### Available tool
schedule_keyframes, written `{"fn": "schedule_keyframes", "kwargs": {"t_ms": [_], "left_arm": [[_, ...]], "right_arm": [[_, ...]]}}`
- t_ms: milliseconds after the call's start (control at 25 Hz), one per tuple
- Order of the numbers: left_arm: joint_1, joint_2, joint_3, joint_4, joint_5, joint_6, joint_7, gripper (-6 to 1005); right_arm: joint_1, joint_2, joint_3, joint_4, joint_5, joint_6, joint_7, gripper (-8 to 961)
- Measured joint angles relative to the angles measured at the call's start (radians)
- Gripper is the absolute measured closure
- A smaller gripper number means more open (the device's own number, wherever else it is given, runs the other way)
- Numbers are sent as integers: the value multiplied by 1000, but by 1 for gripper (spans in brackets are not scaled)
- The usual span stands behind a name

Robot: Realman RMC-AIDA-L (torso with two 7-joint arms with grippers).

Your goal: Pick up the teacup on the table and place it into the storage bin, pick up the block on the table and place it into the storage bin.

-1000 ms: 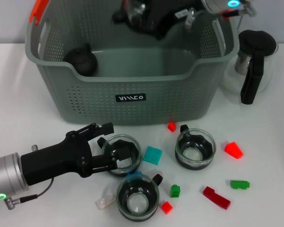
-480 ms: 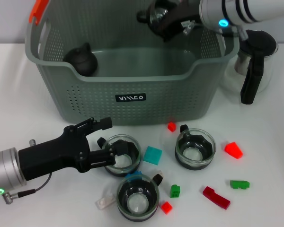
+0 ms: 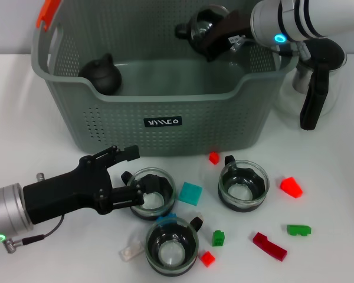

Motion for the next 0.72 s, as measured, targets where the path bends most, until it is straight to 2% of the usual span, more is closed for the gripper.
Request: {"fn": "schedule_keyframes", "kwargs": {"t_ms": [440, 680, 720], "left_arm": [[0, 0, 0, -2, 0, 0, 0, 130], [0, 0, 0, -3, 0, 0, -1, 131], [1, 0, 0, -3, 0, 0, -1, 131]], "right_arm": [[-13, -4, -37, -31, -17, -26, 44, 845], [-48, 3, -49, -167, -57, -45, 92, 609], [-64, 3, -47, -205, -43, -51, 97, 498]]}}
